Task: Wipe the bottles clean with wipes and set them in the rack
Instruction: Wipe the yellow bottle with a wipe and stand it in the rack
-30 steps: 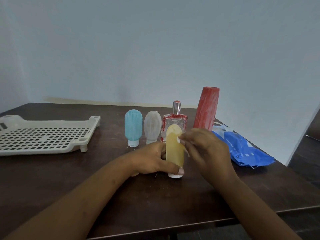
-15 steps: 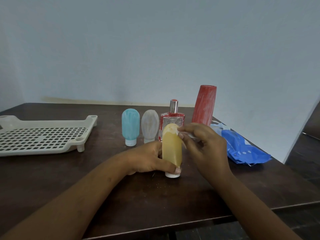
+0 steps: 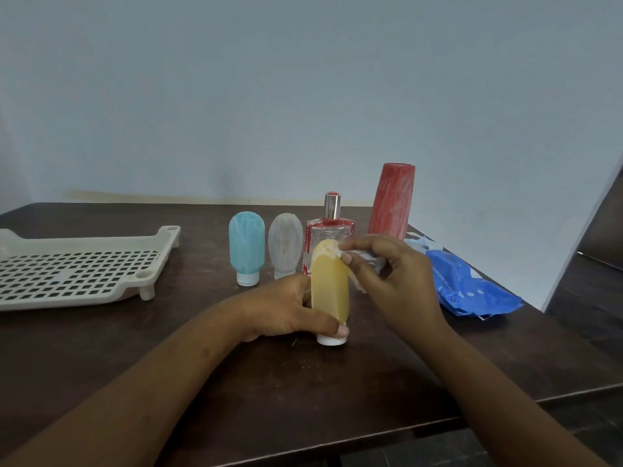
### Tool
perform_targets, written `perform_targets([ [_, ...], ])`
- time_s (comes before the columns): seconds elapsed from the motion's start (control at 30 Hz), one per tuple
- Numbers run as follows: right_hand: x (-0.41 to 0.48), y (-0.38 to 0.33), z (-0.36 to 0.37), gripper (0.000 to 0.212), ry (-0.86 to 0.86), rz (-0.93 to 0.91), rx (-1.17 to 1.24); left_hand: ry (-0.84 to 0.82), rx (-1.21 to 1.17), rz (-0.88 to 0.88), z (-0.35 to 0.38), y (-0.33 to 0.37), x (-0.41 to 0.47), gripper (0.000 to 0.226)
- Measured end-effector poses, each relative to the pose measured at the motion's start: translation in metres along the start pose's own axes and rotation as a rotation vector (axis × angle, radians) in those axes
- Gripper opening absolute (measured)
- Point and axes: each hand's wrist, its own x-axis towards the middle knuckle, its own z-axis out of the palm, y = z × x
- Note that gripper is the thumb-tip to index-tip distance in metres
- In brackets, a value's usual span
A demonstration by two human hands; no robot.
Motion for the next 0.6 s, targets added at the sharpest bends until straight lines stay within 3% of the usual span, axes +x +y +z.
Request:
perform_targets([
  [0.13,0.014,-0.002,0.002,0.012,0.020,0.095,0.077,0.000,0.009,-0.021,0.000,0.002,0.001,0.028],
  [0.33,0.006,0.002,0.004,0.013,0.015,-0.063,-0.016,0.017,0.050,-0.027,-0.002,0.002,0.000,0.032],
  [0.6,0.003,0.001,0.010,0.013,0.054,-0.079,0.000,0.032,0.048,-0.041,-0.001,0.002,0.000,0.034],
])
